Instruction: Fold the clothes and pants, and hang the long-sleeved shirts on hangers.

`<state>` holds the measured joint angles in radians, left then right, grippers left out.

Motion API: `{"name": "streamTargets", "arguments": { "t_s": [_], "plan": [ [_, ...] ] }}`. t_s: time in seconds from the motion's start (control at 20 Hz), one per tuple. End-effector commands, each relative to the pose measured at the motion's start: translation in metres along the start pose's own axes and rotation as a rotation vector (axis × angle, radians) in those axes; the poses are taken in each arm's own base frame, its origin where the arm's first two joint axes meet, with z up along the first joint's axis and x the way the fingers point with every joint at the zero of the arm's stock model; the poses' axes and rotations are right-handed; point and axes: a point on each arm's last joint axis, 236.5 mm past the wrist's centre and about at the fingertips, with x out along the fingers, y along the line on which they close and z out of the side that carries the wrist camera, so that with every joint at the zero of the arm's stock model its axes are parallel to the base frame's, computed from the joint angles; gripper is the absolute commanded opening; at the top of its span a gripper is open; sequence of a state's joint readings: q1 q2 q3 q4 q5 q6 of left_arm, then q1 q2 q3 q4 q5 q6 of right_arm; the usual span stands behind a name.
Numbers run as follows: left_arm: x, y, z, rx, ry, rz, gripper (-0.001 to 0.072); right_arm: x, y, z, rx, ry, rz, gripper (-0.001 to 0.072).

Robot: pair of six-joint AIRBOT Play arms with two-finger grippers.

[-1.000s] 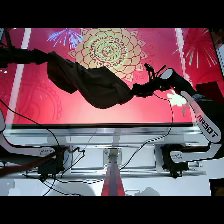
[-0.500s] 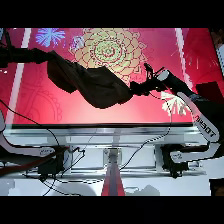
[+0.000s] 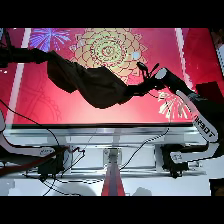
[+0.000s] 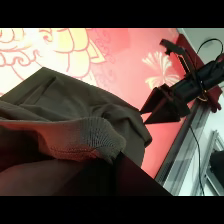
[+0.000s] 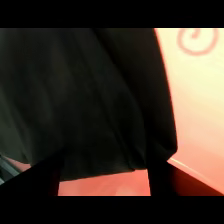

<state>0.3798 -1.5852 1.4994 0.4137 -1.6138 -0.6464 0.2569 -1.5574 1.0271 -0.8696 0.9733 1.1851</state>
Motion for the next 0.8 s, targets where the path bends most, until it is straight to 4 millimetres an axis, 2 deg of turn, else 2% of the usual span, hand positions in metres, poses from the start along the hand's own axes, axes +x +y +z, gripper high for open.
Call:
{"name": "streamTargets", "arguments": {
  "t_s": [0.0, 0.05, 0.1, 0.15, 0.2, 0.3, 0.4, 0.45, 0.55, 0.6, 0.65, 0.75],
  "plan": [
    [0.0, 0.0, 0.0, 0.001, 0.0, 0.001, 0.0016, 0.015, 0.01, -0.007, -0.092, 0.029, -0.033, 0.0537],
    [0.0, 0.0, 0.0, 0.001, 0.0, 0.001, 0.0015, 0.02, 0.013, -0.007, -0.107, 0.026, -0.038, 0.045],
    [0.0, 0.0, 0.0, 0.001, 0.0, 0.001, 0.0015, 0.024, 0.015, -0.006, -0.125, 0.021, -0.05, 0.0289],
    [0.0, 0.0, 0.0, 0.001, 0.0, 0.001, 0.0015, 0.027, 0.017, -0.005, -0.137, 0.011, -0.055, 0.0095],
    [0.0, 0.0, 0.0, 0.001, 0.0, 0.001, 0.0015, 0.027, 0.019, -0.002, -0.141, 0.0, -0.056, 0.0013],
    [0.0, -0.004, 0.004, 0.0, -0.016, -0.011, 0.0015, 0.018, 0.021, 0.011, -0.164, -0.021, -0.062, 0.0013],
    [-0.004, -0.017, 0.019, 0.017, -0.07, -0.041, 0.0014, -0.007, 0.026, 0.034, -0.23, -0.052, -0.092, 0.0013],
    [-0.007, -0.026, 0.028, 0.033, -0.106, -0.05, 0.0014, -0.029, 0.026, 0.052, -0.277, -0.086, -0.127, 0.0013],
    [-0.019, -0.043, 0.05, 0.085, -0.181, -0.011, 0.0014, -0.093, 0.026, 0.091, -0.339, -0.204, -0.224, 0.0012],
    [-0.027, -0.052, 0.061, 0.119, -0.215, 0.028, 0.0014, -0.133, 0.029, 0.111, -0.358, -0.291, -0.272, 0.0013],
    [-0.037, -0.064, 0.073, 0.164, -0.253, 0.073, 0.0014, -0.182, 0.036, 0.13, -0.382, -0.4, -0.311, 0.0013],
    [-0.06, -0.094, 0.097, 0.256, -0.338, 0.166, 0.0014, -0.282, 0.061, 0.149, -0.415, -0.622, -0.359, 0.0013]
  ]
}}
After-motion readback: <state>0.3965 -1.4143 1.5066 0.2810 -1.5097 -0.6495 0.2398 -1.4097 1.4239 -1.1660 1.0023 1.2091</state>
